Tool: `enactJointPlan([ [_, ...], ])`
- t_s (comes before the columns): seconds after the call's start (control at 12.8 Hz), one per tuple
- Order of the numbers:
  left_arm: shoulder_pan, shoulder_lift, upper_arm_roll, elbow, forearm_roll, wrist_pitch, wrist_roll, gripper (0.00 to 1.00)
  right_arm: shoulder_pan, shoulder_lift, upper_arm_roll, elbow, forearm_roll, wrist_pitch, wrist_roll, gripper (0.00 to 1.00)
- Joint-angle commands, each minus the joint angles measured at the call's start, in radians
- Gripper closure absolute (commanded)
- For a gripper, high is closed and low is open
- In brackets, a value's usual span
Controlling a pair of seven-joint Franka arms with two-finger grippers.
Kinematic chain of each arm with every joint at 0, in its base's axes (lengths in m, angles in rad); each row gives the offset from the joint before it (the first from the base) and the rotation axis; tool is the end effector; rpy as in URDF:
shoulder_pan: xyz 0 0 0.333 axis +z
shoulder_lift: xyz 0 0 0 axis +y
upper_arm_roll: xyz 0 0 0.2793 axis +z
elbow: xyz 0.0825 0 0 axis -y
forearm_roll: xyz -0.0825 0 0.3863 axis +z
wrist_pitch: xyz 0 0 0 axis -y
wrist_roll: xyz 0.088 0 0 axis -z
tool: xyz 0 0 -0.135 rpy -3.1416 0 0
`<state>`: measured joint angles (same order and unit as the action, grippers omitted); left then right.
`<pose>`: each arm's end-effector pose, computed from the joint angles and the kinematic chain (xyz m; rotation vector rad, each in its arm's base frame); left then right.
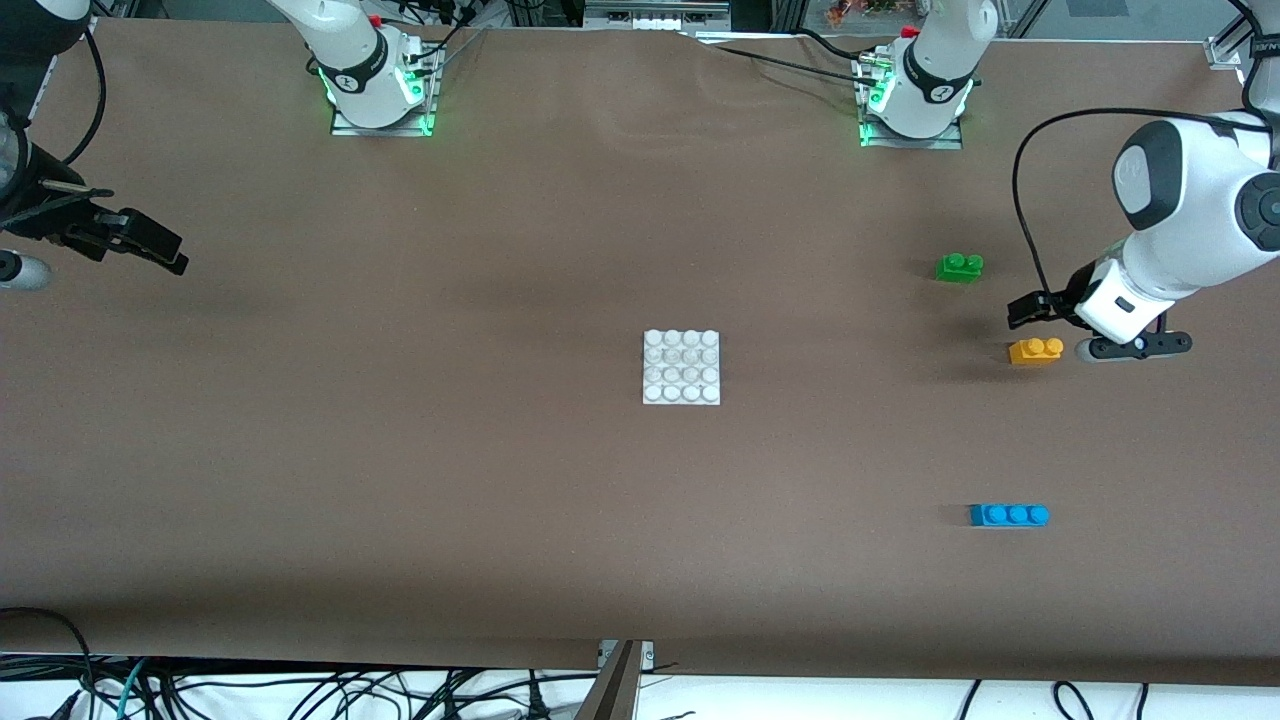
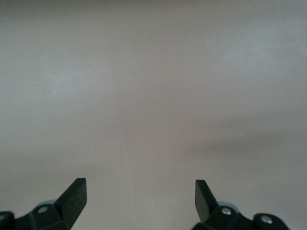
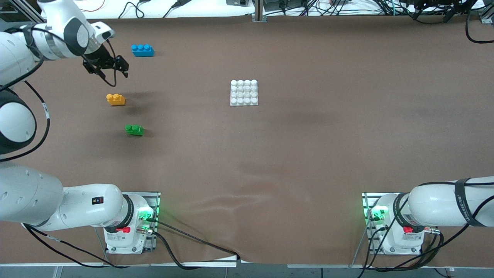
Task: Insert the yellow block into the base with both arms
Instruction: 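Lower the left gripper onto the yellow brick and grasp it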
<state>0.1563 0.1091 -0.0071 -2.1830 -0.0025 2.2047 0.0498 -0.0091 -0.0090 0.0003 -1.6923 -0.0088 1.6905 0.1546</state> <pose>0.5270 0.0790 0.2663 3.1233 0.1578 -0.1356 0.5620 -0.0060 0.5173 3.1230 -0.2541 0.0122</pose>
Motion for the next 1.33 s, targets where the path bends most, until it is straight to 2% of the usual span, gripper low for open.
enactJointPlan([
  [0.0,0.009,0.047,0.028,-0.003,0.022,0.055,0.053,0.0,-0.012,-0.012,0.012,-0.006,0.006,-0.009,0.003,0.0],
  [0.16,0.019,0.101,0.039,-0.006,0.071,0.107,0.053,0.0,-0.012,-0.012,0.012,-0.006,0.006,-0.009,0.002,0.0],
  [0.39,0.019,0.156,0.07,-0.02,0.085,0.185,0.056,0.0,-0.012,-0.012,0.012,-0.006,0.006,-0.009,0.002,0.0],
  [0.63,0.019,0.178,0.082,-0.021,0.122,0.199,0.056,0.0,-0.012,-0.012,0.012,-0.006,0.006,-0.009,0.002,0.0],
  [1.25,0.019,0.245,0.088,-0.043,0.119,0.282,0.055,0.0,-0.012,-0.011,0.012,-0.006,0.006,-0.011,-0.007,0.0],
])
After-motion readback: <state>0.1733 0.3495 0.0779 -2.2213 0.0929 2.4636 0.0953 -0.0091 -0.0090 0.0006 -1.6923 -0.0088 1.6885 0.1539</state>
